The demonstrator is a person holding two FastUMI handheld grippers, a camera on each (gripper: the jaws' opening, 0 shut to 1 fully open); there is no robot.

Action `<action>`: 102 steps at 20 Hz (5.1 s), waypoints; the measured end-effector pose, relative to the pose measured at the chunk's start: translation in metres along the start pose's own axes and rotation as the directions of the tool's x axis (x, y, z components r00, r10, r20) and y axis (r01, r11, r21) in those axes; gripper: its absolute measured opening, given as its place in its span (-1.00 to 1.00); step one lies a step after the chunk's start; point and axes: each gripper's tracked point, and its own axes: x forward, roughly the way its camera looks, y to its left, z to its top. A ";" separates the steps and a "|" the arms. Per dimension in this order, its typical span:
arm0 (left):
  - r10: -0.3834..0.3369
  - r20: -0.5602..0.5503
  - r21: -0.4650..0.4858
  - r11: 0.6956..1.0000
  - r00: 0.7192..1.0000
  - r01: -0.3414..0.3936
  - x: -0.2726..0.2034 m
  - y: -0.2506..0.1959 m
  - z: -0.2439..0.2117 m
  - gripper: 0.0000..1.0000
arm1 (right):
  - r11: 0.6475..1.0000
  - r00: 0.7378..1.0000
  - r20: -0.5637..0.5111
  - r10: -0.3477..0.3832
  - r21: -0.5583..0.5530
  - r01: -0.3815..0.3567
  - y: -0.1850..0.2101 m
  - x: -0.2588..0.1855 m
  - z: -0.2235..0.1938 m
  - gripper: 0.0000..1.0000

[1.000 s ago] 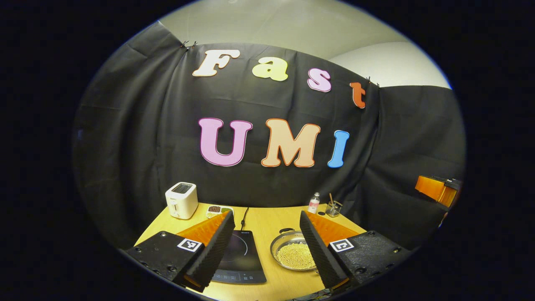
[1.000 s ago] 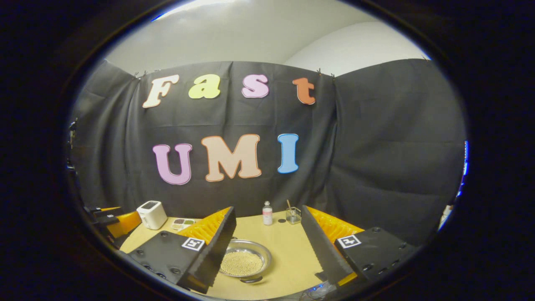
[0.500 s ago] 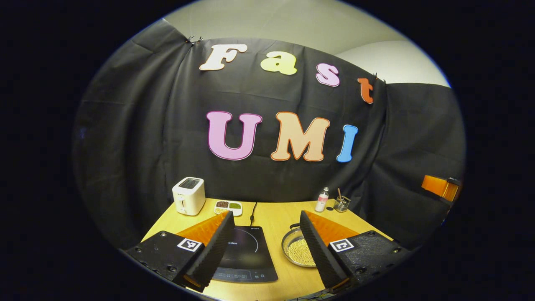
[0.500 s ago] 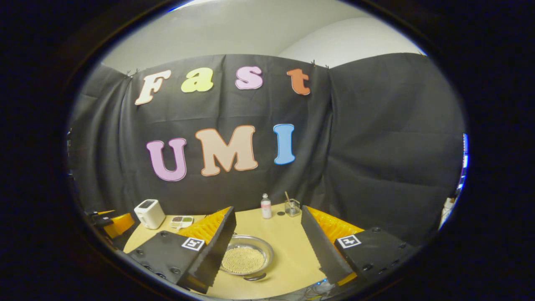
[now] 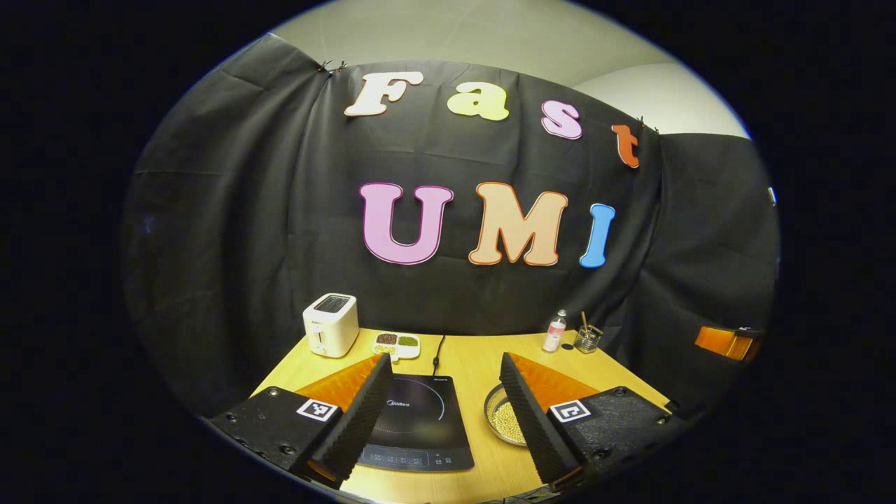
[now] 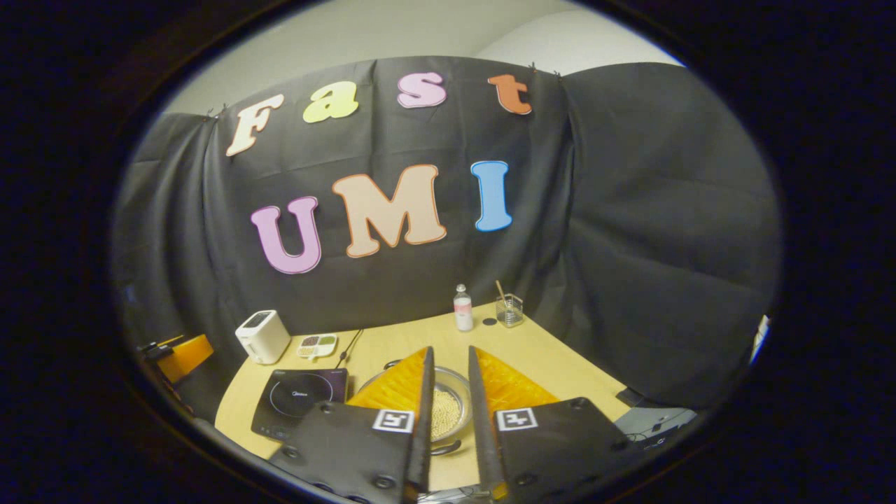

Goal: First push the handle of the pot to place it horizontally, then grasp the pot with both hands and set it on the induction cooktop.

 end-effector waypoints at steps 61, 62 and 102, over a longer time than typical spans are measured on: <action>0.350 -0.098 -0.041 0.934 0.932 -0.355 0.051 -0.043 -0.039 0.90 | 0.879 0.255 -0.869 0.424 0.328 -0.347 0.015 0.080 -0.310 -0.94; 0.348 -0.099 -0.044 0.934 0.932 -0.353 0.052 -0.043 -0.039 0.90 | 0.882 0.259 -0.869 0.421 0.326 -0.341 0.012 0.083 -0.308 -0.94; 0.355 -0.162 -0.050 0.929 0.921 -0.367 0.055 -0.044 -0.061 0.91 | 0.969 0.531 -0.814 0.237 0.157 -0.191 -0.068 0.236 -0.260 -0.95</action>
